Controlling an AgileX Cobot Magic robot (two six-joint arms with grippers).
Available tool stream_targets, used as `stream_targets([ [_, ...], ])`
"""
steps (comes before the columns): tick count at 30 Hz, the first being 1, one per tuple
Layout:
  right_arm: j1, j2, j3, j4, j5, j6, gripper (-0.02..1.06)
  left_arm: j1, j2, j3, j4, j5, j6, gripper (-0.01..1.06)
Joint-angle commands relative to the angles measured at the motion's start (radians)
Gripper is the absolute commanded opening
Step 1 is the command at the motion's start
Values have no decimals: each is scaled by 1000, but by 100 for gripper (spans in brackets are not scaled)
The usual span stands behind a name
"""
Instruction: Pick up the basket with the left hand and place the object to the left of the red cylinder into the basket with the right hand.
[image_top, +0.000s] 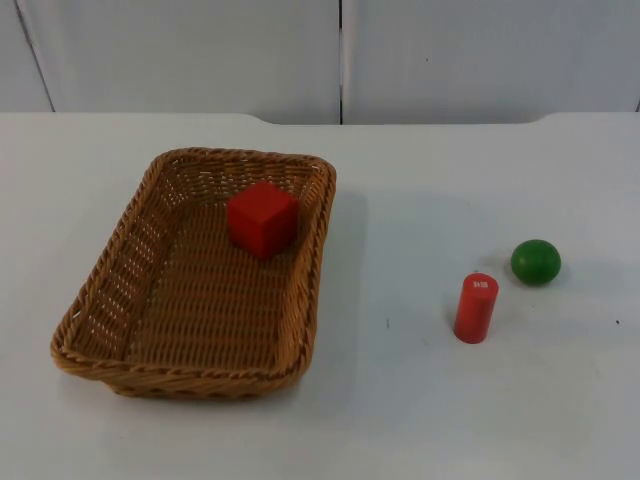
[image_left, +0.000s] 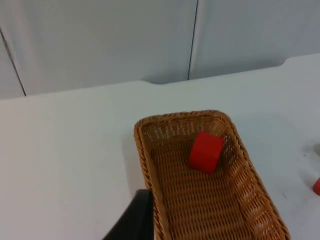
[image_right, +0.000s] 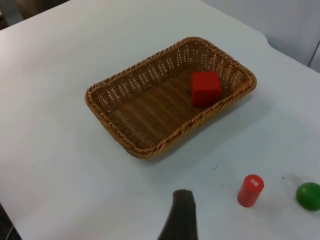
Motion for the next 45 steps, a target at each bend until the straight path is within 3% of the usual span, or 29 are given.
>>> stream_targets([
  [1,-5,-25,17,-3,-11,6,67,0,-23,5,4,13,-1,105],
  [13,-5,-180,89,-3,-7,15,67,1,-134,7,72,87,-55,105],
  [23,-5,-266,94,-3,41,19,67,1,-243,133,122,79,-101,105],
  [36,-5,-331,166,-12,59,39,67,1,-359,143,200,132,-163,105],
  [45,-5,-421,176,-89,103,119,67,1,-432,198,229,168,-195,105],
])
